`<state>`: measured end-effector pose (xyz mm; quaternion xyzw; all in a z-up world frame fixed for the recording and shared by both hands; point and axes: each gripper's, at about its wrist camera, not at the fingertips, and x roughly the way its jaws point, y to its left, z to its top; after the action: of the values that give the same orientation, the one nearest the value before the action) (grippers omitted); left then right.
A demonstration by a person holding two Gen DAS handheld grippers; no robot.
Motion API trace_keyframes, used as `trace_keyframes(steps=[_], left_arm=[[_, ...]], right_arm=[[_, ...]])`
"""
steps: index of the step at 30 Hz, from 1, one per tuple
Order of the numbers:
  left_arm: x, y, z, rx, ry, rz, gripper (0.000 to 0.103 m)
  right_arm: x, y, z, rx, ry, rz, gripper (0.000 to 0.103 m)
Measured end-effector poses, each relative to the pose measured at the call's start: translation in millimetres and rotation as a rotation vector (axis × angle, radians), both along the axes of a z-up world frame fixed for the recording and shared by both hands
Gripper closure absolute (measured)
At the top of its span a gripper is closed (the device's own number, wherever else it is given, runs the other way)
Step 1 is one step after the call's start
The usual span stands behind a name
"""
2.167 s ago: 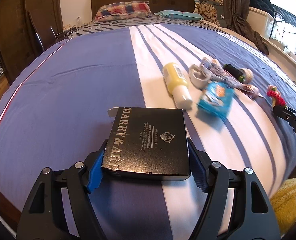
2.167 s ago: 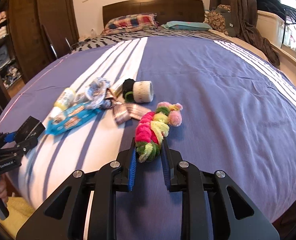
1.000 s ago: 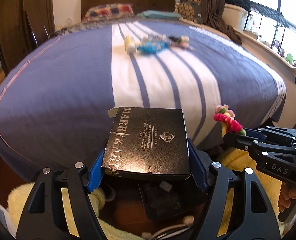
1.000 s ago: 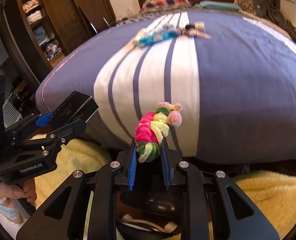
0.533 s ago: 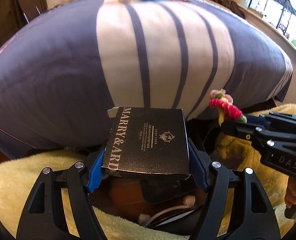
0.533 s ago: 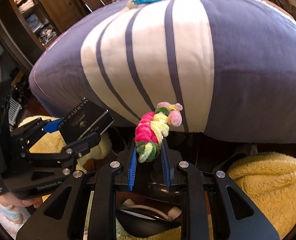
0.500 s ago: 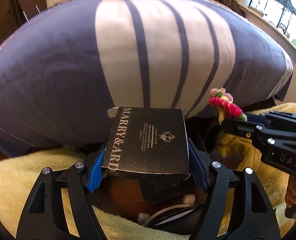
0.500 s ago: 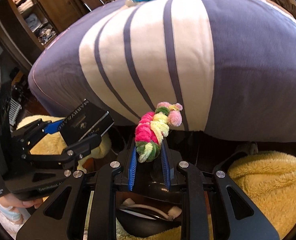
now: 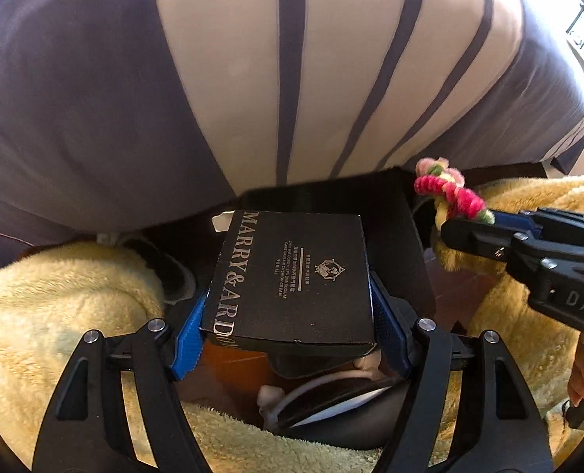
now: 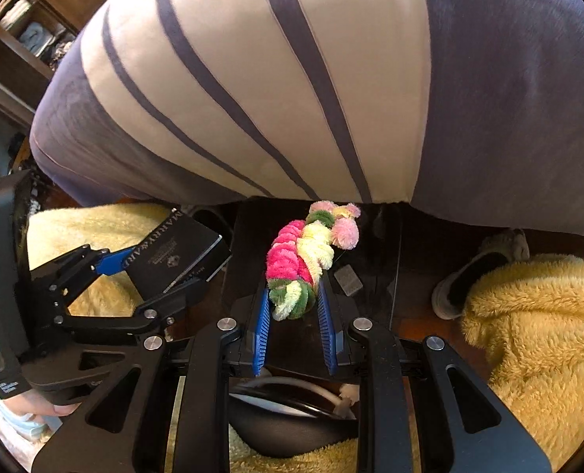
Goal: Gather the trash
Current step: 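Lower both held items into the dark bin and open both tools, then raise both open tools back over the remaining items on the bed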
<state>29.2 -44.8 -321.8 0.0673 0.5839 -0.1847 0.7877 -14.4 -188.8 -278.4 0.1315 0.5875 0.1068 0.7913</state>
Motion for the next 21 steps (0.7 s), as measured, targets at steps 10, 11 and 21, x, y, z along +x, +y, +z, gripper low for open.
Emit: trace_keyframes(steps=[10,11,21], left_arm=[[0,-5,-25,-0.005,0.105,-0.013,0.033],[1,-5,-27,-0.009,0.111,-0.008,0.033],[1,-1,-23,-0.033,0.118,0.017,0.021]], right_arm=[[10,4,-13,-0.017,0.052,0.023,0.077],[11,3,-14,-0.018,0.055,0.017,0.077],[13,-5,-8,-0.018,0.037,-0.027,0.06]])
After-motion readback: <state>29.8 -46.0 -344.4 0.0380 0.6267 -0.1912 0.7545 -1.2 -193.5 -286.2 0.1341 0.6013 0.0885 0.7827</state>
